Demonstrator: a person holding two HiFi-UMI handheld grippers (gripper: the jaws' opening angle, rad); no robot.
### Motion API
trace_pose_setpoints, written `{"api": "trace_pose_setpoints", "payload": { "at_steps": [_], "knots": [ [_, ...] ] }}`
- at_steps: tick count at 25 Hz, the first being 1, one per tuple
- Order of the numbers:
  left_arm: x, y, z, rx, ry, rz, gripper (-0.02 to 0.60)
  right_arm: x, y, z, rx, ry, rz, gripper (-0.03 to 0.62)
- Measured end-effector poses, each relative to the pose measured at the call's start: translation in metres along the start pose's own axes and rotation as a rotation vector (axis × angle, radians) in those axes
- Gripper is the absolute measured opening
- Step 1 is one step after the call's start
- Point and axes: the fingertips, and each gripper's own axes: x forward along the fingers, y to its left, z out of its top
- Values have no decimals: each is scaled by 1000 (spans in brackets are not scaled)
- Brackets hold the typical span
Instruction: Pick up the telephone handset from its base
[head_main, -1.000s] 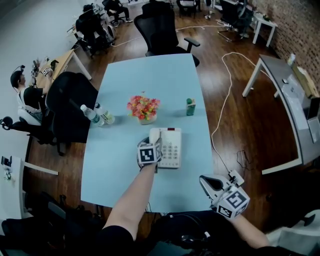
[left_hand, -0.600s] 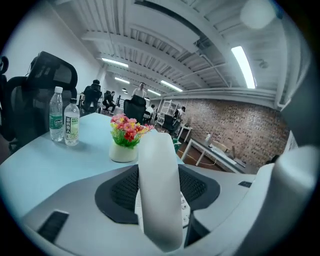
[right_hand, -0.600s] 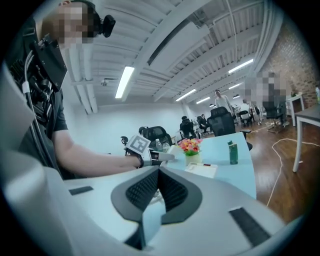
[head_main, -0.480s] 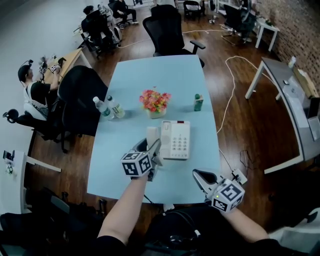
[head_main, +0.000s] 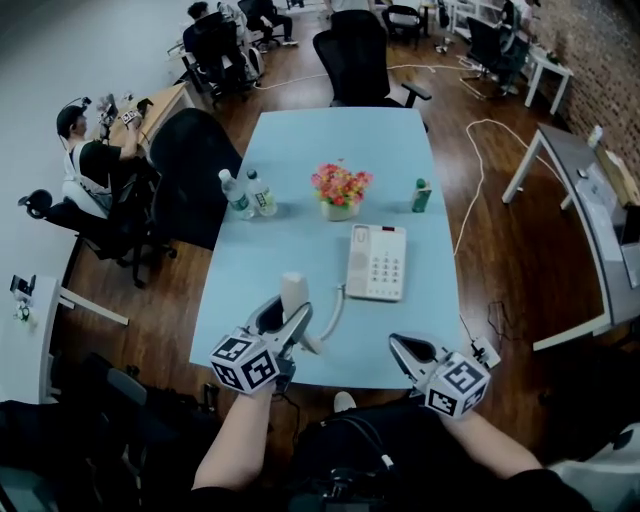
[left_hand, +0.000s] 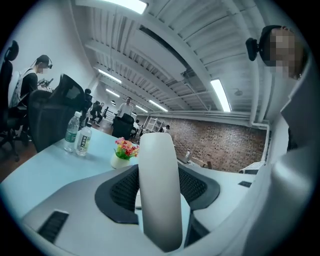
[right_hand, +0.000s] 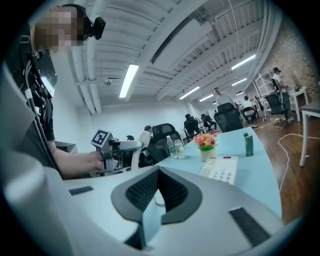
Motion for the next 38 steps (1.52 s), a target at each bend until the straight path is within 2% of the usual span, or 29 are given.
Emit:
{"api": "trace_pose_setpoints", "payload": {
  "at_steps": [6,13,18,38],
  "knots": [
    [-63,15,-17,-28,-10,51,235,19,32,-15,-25,26,32,18],
    [-91,20,-19,-29,-24,69,235,28,55,-20,-55,38,66,17],
    [-92,13,-18,-17,-20,49,235,33,65,-21,-70,41,85,17],
    [-68,3,-22,-20,6,18,235,20,54,-20,-71,28,45,15]
  ]
}}
